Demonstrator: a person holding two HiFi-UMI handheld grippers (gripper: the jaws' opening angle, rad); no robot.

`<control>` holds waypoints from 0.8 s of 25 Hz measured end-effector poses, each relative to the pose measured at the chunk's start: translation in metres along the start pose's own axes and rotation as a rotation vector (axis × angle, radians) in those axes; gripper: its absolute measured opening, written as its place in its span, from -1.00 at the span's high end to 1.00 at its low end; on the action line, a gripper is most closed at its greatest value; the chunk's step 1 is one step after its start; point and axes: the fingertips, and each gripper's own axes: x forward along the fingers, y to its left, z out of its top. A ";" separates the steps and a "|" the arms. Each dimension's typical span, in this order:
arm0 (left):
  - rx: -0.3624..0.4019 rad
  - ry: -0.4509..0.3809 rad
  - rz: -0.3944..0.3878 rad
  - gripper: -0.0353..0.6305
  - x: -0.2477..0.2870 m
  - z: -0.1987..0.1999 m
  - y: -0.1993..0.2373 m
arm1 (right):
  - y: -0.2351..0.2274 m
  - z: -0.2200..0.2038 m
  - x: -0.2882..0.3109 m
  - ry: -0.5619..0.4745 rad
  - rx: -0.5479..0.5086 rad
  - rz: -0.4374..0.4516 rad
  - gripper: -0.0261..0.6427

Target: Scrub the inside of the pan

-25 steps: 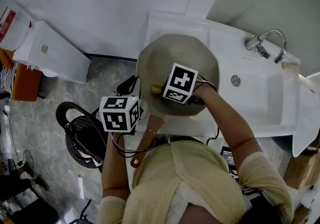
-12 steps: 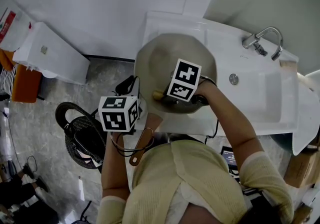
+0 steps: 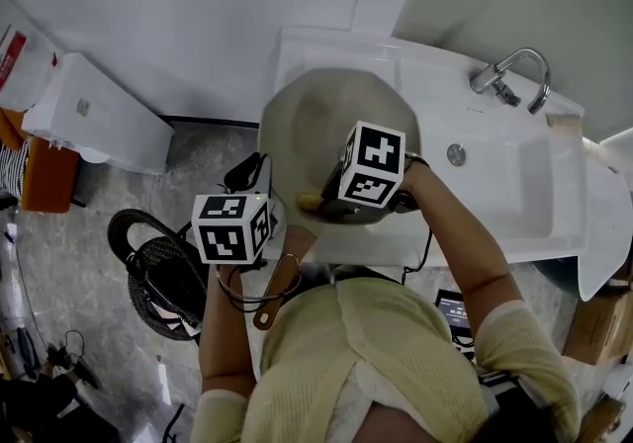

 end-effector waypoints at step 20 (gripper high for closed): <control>-0.005 0.036 0.031 0.58 0.017 0.003 0.013 | -0.137 0.019 -0.122 0.043 -0.311 -1.052 0.78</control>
